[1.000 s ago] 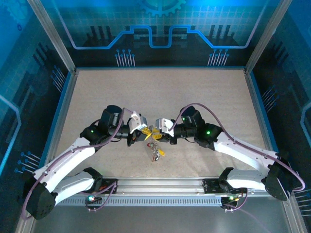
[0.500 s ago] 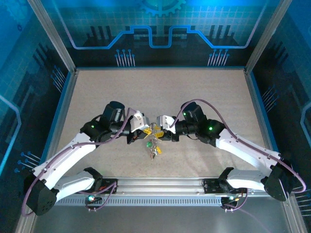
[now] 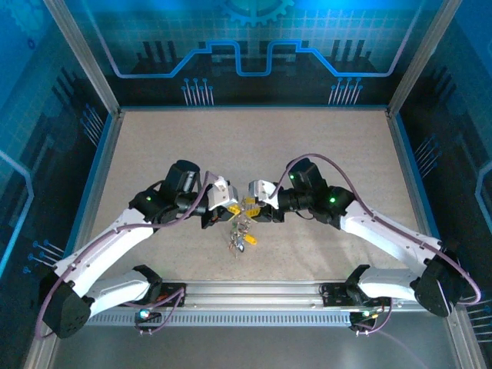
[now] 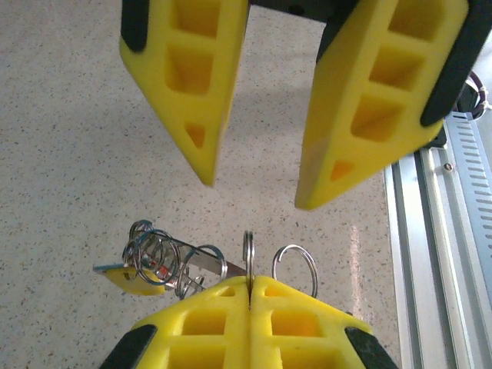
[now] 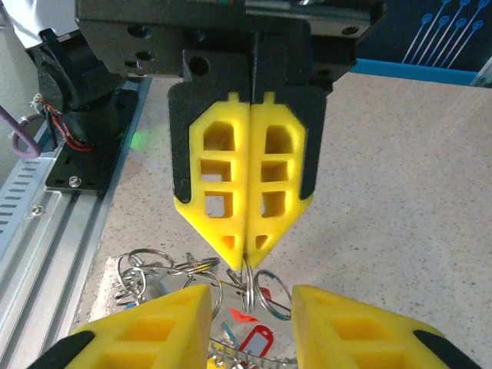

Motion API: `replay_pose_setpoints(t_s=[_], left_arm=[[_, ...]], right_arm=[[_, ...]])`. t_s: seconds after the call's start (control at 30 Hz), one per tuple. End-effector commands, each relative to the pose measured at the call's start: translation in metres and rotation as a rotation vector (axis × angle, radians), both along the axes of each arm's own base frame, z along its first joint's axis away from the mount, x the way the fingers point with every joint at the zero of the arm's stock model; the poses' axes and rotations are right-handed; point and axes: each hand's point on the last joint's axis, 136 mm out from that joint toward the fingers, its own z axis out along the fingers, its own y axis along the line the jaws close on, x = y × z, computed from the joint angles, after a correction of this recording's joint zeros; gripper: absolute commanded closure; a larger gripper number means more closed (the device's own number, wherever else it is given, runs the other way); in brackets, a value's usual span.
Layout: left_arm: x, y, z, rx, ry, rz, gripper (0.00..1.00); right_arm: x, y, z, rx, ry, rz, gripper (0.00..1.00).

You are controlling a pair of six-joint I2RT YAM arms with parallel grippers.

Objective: Put the keys on the keyring

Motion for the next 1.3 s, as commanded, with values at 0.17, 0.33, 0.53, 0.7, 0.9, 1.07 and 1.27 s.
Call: replay_pose_setpoints(t_s=[0.17, 0.33, 0.53, 0.7, 0.9, 1.07, 1.27], left_arm=[[-0.007, -0.011, 0.027, -0.072, -0.056, -0.082, 1.0], [-0.008, -0.012, 0.029, -0.082, -0.055, -0.09, 1.0], [-0.008, -0.012, 0.033, -0.096, -0.058, -0.082, 1.0], [-0.009, -0.006, 0.03, -0.095, -0.062, -0.041, 0.99], [-0.013, -0.001, 0.027, -0.108, -0.074, -0.015, 0.8], [-0.012, -0.005, 0.031, -0.143, -0.067, -0.017, 0.75], [-0.01, -0.011, 0.038, -0.183, -0.066, -0.03, 0.74]], right_arm=[[-0.003, 0.01, -0.003, -0.016, 0.02, 0.021, 0.67], [-0.002, 0.012, -0.003, -0.01, 0.019, 0.019, 0.8], [-0.002, 0.012, -0.005, -0.011, 0.028, 0.015, 0.97], [-0.002, 0.012, 0.008, 0.081, 0.03, 0.0, 1.0], [0.0, 0.004, 0.034, 0.297, 0.021, -0.033, 1.0], [-0.002, 0.001, 0.048, 0.383, 0.004, -0.038, 1.0], [-0.001, -0.001, 0.051, 0.425, 0.002, -0.057, 1.0]])
